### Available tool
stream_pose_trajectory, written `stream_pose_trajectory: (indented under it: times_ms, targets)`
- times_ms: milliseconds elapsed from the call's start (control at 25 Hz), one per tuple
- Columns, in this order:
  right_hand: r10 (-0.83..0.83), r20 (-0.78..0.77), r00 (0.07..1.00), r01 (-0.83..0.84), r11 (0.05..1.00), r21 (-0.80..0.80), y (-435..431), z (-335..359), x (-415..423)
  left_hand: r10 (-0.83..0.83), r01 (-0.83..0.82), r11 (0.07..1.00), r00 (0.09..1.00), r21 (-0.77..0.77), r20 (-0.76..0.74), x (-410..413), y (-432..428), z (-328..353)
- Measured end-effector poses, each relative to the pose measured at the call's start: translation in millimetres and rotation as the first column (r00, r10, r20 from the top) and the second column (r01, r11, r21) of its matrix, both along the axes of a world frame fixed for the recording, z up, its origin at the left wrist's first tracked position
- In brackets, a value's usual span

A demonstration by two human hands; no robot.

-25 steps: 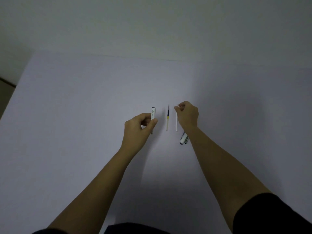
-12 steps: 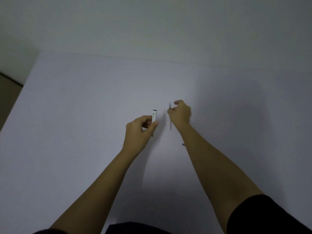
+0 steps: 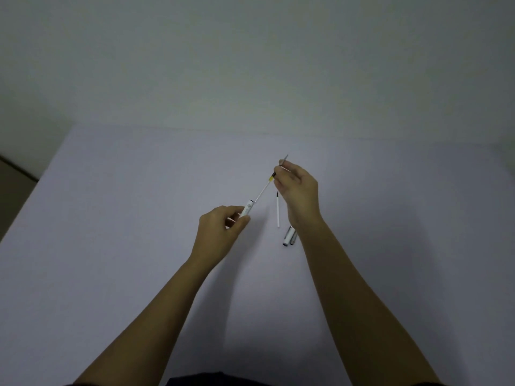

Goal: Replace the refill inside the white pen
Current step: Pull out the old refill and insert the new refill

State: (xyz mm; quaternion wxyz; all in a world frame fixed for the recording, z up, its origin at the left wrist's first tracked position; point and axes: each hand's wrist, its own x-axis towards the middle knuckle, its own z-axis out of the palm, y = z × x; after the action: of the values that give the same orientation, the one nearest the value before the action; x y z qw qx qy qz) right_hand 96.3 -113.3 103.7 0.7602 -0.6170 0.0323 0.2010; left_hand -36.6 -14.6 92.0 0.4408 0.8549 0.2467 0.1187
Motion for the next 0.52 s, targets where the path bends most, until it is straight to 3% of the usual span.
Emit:
stream_pose_trajectory:
  times_ms: [320, 520]
  targets:
    - [0.046, 0.065, 0.997, -0.048, 0.998, 0.039, -22, 33, -23, -0.027, 0.027, 1.000, 0.996, -0.010, 0.082, -7, -15, 30]
    - [0.066, 0.142, 0.988, -0.070, 0.997, 0.021, -32, 45, -28, 0.011, -0.012, 0.999, 1.000, 0.044, 0.022, -8, -14, 43]
